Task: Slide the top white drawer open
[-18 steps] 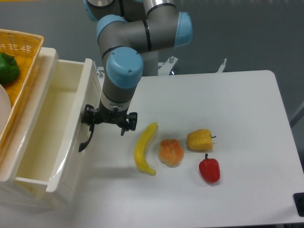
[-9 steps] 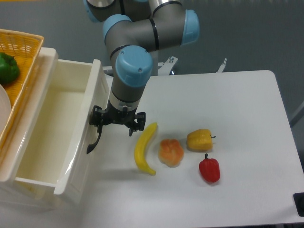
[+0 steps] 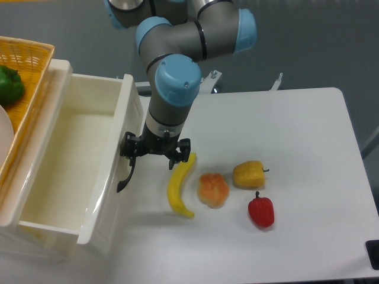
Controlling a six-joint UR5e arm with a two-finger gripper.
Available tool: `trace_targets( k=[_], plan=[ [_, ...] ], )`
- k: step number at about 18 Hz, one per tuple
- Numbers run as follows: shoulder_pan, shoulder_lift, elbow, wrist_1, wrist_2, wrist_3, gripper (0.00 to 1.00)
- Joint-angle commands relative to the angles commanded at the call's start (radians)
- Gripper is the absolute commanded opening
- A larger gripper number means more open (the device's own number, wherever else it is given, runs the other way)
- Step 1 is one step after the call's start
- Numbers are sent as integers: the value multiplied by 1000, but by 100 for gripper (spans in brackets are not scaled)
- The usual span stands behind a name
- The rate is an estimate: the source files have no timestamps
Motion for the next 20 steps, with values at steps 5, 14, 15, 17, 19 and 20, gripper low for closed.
trace_targets(
  k=[5,14,15,17,19,20],
  plan=[
    [15,2,2,0,0,0,100],
    [20,-5,2,0,-9,0,100],
    [20,-5,2,0,-9,0,100],
    [20,-5,2,-2,-9,0,100],
    [23,-6,2,-3,-12,0,100],
    [29,-6,2,-5,-17,0,100]
  ],
)
